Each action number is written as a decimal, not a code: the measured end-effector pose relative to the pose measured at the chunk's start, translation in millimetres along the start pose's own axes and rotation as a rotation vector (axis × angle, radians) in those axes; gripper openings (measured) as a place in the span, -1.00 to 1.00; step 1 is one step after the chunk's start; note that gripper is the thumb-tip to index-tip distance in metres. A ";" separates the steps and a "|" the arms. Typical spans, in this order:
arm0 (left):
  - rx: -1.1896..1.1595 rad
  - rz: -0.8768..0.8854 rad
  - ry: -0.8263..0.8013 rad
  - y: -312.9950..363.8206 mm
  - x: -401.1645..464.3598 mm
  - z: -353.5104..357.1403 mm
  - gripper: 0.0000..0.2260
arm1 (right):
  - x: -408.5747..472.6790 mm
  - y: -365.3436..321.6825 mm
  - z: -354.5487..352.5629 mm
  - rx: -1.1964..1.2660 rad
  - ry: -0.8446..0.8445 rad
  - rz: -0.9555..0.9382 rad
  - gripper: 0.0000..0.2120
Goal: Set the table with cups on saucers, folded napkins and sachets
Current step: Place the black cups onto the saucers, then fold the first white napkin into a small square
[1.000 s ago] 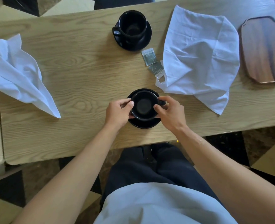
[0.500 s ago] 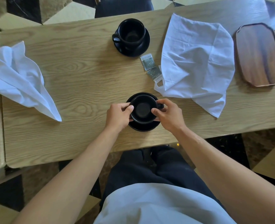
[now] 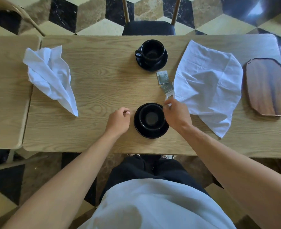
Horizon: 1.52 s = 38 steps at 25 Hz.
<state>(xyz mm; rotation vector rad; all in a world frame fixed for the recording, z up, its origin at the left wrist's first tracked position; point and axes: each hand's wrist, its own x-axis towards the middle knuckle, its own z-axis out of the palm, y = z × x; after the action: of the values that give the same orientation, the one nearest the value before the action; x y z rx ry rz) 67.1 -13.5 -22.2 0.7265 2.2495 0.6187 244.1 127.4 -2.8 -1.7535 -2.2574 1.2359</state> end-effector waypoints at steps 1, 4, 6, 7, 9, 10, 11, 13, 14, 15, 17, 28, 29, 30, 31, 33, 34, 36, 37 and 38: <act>-0.011 -0.032 0.026 -6.5 -5.7 -6.8 -0.77 | 1.7 -9.8 2.4 -0.010 -0.022 -0.050 -0.75; -0.024 -0.113 0.112 -31.3 -22.0 -28.0 -0.80 | 4.4 -42.5 19.3 -0.018 -0.097 -0.203 -0.78; -0.057 -0.164 0.167 -53.4 -33.2 -45.6 -0.82 | 2.1 -64.9 39.2 -0.035 -0.179 -0.304 -0.82; -0.072 -0.189 0.196 -65.5 -36.7 -54.3 -0.82 | 0.7 -76.3 49.8 -0.056 -0.214 -0.356 -0.84; -0.077 -0.214 0.242 -88.8 -36.9 -72.1 -0.82 | -0.9 -98.3 71.7 -0.085 -0.248 -0.416 -0.86; -0.077 -0.221 0.255 -100.3 -34.0 -81.1 -0.82 | -1.6 -108.9 83.1 -0.094 -0.262 -0.423 -0.86; -0.082 -0.228 0.259 -113.2 -28.6 -91.7 -0.82 | -1.9 -120.9 97.0 -0.102 -0.277 -0.420 -0.86; -0.098 -0.238 0.245 -136.7 -12.8 -112.4 -0.83 | -1.4 -144.3 125.4 -0.111 -0.292 -0.394 -0.86; -0.106 -0.239 0.229 -148.5 -2.4 -124.1 -0.84 | -0.6 -156.6 141.7 -0.115 -0.287 -0.377 -0.85; -0.110 -0.238 0.208 -159.3 8.2 -135.2 -0.84 | 0.1 -168.0 157.2 -0.125 -0.275 -0.360 -0.85; -0.091 -0.217 0.153 -179.5 30.6 -158.5 -0.83 | 0.1 -190.4 191.0 -0.153 -0.243 -0.303 -0.85; 0.075 0.204 -0.243 -218.9 70.4 -207.8 -0.43 | -15.7 -235.4 306.4 -0.230 -0.222 -0.068 -0.79; 0.115 0.243 -0.289 -216.1 69.8 -208.2 -0.36 | -18.6 -236.1 308.8 -0.223 -0.162 -0.081 -0.84; 0.186 0.279 -0.310 -212.6 70.2 -208.5 -0.34 | -21.6 -238.0 309.6 -0.210 -0.104 -0.119 -0.86; 0.290 0.310 -0.298 -208.3 71.6 -210.2 -0.36 | -24.7 -241.2 308.0 -0.192 -0.058 -0.177 -0.86; 0.512 0.383 -0.194 -197.0 76.9 -218.1 -0.57 | -30.4 -247.9 298.4 -0.144 -0.017 -0.307 -0.85; 0.585 0.427 -0.142 -189.5 80.8 -225.7 -0.70 | -31.7 -252.4 290.8 -0.114 -0.008 -0.354 -0.86; 0.637 0.509 -0.090 -174.2 91.5 -245.6 -0.88 | -32.5 -261.6 272.0 -0.044 0.052 -0.411 -0.90; 0.656 0.541 -0.062 -166.8 98.5 -256.9 -0.89 | -32.1 -268.0 261.6 0.002 0.097 -0.431 -0.93; 0.686 0.568 -0.022 -158.4 106.1 -269.1 -0.86 | -30.5 -276.3 250.5 0.052 0.148 -0.451 -0.95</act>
<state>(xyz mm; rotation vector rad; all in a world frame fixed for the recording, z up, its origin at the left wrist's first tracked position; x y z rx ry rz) -243.4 -120.0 9.3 1.7307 2.2263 0.0537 -84.1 -52.1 2.0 -1.1768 -2.3270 1.0226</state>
